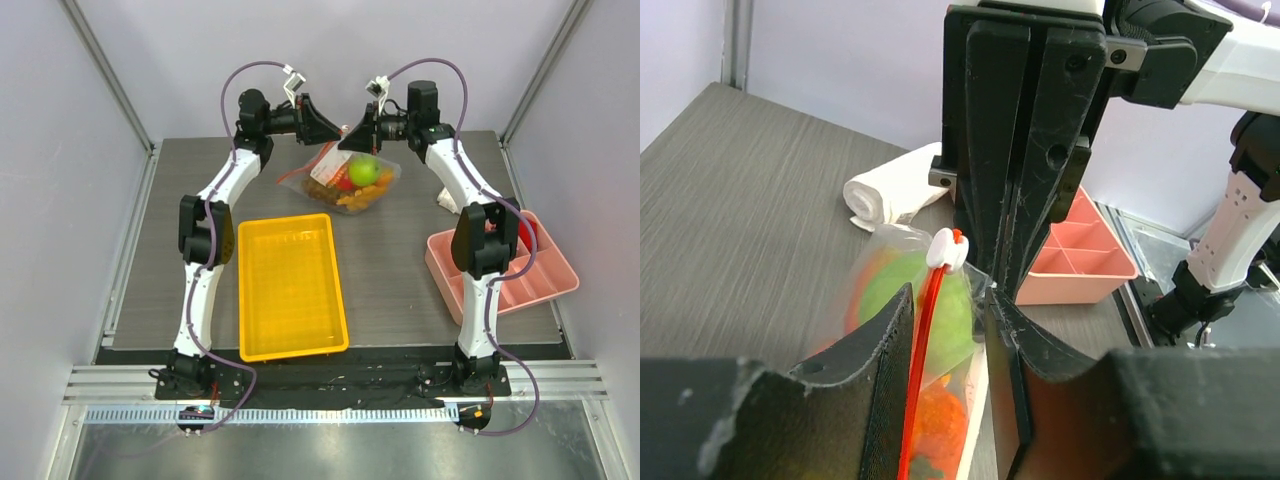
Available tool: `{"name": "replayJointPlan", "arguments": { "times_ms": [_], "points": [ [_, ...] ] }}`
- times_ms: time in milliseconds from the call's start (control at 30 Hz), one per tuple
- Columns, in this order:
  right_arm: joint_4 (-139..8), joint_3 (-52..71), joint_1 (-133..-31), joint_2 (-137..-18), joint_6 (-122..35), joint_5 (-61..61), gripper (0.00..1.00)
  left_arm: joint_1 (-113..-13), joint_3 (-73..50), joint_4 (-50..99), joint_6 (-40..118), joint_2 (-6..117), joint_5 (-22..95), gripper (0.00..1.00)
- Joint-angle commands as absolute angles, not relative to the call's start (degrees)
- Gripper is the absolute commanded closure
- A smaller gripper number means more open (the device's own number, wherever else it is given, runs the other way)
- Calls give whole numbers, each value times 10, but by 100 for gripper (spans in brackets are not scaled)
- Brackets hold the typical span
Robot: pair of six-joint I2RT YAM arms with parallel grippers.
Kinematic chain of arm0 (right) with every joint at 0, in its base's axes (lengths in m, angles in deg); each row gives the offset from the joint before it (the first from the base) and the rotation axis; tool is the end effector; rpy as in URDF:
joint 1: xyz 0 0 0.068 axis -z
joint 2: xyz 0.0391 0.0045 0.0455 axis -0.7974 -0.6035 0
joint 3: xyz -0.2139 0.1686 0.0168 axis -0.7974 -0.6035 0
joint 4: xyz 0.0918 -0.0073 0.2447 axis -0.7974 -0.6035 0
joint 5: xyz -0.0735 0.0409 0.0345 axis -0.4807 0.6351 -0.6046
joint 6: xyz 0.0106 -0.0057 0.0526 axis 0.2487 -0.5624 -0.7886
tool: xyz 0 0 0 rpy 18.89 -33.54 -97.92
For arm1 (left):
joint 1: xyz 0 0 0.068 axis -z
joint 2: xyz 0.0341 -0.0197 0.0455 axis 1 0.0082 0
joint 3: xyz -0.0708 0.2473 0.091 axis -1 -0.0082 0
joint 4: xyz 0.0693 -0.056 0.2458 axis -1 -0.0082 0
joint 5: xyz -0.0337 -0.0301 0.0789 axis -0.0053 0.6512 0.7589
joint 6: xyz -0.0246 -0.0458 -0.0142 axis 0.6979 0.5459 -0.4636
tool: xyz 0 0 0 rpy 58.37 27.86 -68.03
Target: Open the zip-top bag and remove the fake food
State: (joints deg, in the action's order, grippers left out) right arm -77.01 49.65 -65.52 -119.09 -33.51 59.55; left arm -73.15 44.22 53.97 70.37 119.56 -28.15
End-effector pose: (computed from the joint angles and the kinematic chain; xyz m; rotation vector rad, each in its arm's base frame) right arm 0.4769 0.1407 0.3353 -1.0222 1.5563 1.2227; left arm 0.5214 -0.1886 0.3196 0.9163 1.4319 -1.5807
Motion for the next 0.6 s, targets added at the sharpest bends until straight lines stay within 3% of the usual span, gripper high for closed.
{"name": "replayJointPlan", "arguments": {
  "times_ms": [0,267,333,367,500,567],
  "points": [
    [-753,508,-659,-1131,-327,618,99,-729,478,547,713,1205,-300,64],
    [-757,500,-662,-1121,-317,611,99,-726,491,554,742,1228,-307,61],
    [-758,497,-662,-1123,-315,608,99,-724,505,546,748,1239,-314,63],
    [-760,495,-662,-1124,-314,606,99,-724,507,548,754,1242,-314,72],
    [-769,489,-662,-1129,-301,601,99,-720,505,611,823,1254,-325,74],
    [-771,486,-662,-1130,-298,596,99,-717,505,680,880,1263,-334,81]
  ]
}}
